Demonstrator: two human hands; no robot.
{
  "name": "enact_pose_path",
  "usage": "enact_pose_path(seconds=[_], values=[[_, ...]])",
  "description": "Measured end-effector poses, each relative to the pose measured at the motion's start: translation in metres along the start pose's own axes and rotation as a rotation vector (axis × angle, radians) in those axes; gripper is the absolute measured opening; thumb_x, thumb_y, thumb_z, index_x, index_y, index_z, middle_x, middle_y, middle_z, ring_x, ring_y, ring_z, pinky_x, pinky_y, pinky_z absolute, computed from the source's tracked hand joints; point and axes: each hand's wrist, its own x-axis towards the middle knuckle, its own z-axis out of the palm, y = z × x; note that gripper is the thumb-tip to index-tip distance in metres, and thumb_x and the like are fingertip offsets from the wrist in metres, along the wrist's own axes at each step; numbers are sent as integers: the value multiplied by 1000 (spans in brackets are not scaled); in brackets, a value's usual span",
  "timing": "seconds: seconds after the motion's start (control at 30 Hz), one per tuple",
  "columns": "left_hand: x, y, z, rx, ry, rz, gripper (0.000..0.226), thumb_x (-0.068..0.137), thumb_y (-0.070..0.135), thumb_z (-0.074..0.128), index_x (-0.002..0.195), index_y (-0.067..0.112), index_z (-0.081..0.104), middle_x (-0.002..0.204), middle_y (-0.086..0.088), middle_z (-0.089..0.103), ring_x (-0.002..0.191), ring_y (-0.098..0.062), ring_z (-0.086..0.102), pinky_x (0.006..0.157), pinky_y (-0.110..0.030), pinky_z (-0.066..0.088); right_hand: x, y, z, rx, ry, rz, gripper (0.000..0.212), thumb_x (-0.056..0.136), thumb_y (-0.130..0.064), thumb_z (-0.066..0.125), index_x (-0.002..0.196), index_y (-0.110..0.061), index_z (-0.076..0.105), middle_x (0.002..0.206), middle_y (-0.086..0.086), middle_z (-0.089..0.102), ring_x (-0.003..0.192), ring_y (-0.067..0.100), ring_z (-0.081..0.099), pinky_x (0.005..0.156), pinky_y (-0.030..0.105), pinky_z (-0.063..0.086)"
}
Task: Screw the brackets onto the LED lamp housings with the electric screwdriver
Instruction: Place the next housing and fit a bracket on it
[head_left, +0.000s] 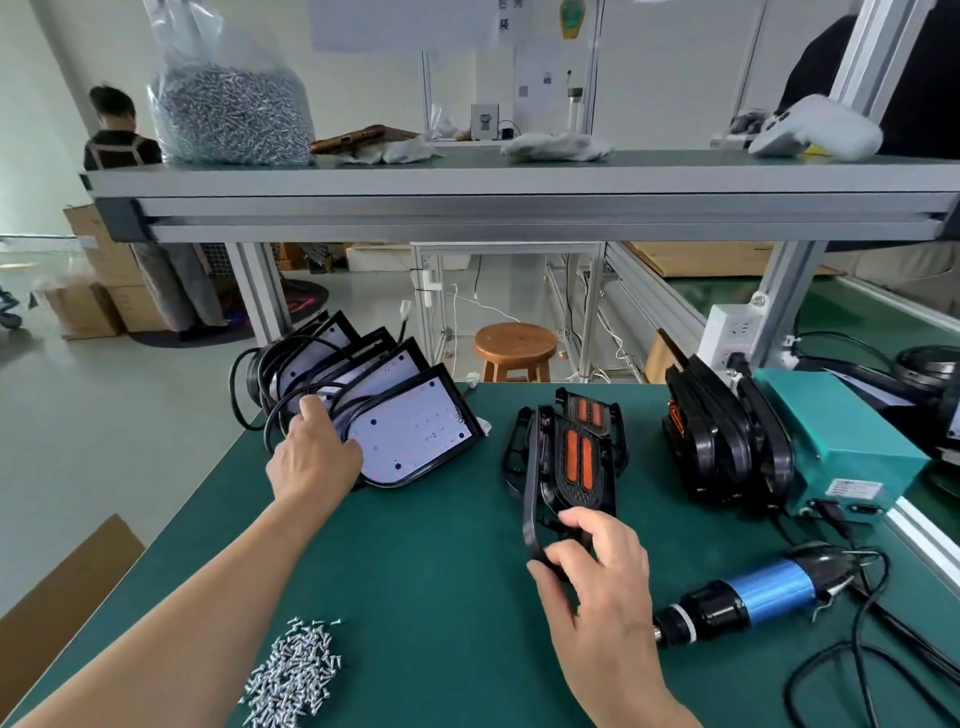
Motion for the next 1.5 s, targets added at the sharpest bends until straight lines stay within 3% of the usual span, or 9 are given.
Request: enact_pose_path(seconds=[0.1,0.2,0.3,0.53,0.7,0.93,1.1,1.33,1.5], values=[[-4,3,-1,-149,-26,-131,34,81,10,59,101,12,31,75,-6,49,65,-29,48,61,-38,37,2,0,-4,19,9,4,25,93,-32,57,80,-13,67,120,-2,55,112,16,49,95,28,32],[-7,2,-3,-205,-124,-217,31,79,13,61,102,8,40,82,-11,57,76,-34,58,62,-39,46,2,0,-6,43,28,21,23,94,-30,59,82,-12,67,122,-4,52,115,11,46,95,28,34],[-13,-2,-5,-328,-222,-263,17,79,14,65,93,8,58,84,-12,67,61,-29,68,55,-32,52,1,1,-7,56,47,35,16,92,-24,65,83,-11,67,121,-2,54,116,6,43,94,33,37],[-38,4,-7,-765,-474,-479,12,83,-1,67,73,0,60,66,-20,64,41,-16,36,35,-12,19,2,0,-12,57,74,12,27,95,-33,56,81,-12,67,118,0,57,113,14,48,94,33,39],[-92,17,-14,-978,-495,-522,21,86,-1,66,103,-7,56,80,-28,62,28,-11,43,31,-14,26,4,2,-19,64,74,-11,18,92,-26,66,83,-11,67,118,0,57,113,17,51,94,35,41],[-200,22,-30,-1167,-585,-603,19,87,-7,65,101,-1,54,68,-19,64,33,-15,51,32,-17,36,14,-12,-41,84,-2,-140,13,90,-16,76,86,-8,66,117,1,55,111,22,54,93,40,48],[-248,19,-41,-1225,-655,-614,16,86,-6,69,93,-1,55,67,-18,68,37,-22,54,38,-23,47,10,-43,-61,100,-168,-250,18,88,-13,78,82,-6,62,112,0,56,107,21,55,89,28,47],[-273,17,-50,-1249,-869,-524,38,61,-14,80,96,-11,66,65,-25,63,39,-27,55,38,-26,48,-18,-71,-81,-35,-445,-351,24,80,-24,83,73,-15,62,97,-9,59,97,11,59,61,13,41],[-271,2,-59,-1233,-1139,-336,30,56,-2,84,83,3,74,69,-19,60,60,-26,58,63,-35,51,-26,-75,-89,-153,-564,-399,31,77,-35,82,70,-22,54,90,-13,55,89,9,58,52,12,27]])
